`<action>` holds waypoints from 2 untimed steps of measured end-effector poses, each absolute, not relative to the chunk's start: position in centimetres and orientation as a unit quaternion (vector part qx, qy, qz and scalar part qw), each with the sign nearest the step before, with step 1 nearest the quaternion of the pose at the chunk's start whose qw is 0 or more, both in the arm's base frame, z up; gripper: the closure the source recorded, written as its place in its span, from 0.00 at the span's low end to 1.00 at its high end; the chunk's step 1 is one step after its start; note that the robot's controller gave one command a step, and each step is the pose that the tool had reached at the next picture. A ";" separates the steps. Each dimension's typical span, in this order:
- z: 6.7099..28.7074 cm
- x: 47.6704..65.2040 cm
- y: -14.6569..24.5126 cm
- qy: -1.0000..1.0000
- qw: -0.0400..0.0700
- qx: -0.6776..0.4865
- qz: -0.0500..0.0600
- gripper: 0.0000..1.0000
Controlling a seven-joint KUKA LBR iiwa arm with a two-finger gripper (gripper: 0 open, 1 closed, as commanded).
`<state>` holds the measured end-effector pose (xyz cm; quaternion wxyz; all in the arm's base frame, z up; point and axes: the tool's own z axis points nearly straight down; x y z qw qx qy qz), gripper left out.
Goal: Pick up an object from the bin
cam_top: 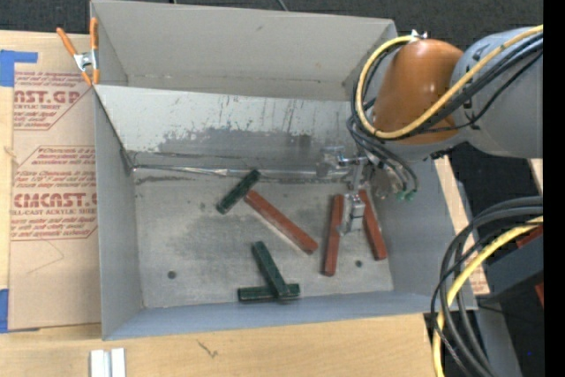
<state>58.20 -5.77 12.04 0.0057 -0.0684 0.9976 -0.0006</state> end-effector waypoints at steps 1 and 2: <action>7.2 58.5 -5.9 0.973 0.000 -0.232 0.000 1.00; 7.1 58.5 -5.8 0.973 0.002 -0.232 0.000 0.00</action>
Offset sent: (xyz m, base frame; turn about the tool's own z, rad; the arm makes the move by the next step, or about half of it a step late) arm 0.0000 0.0000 0.0000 0.0000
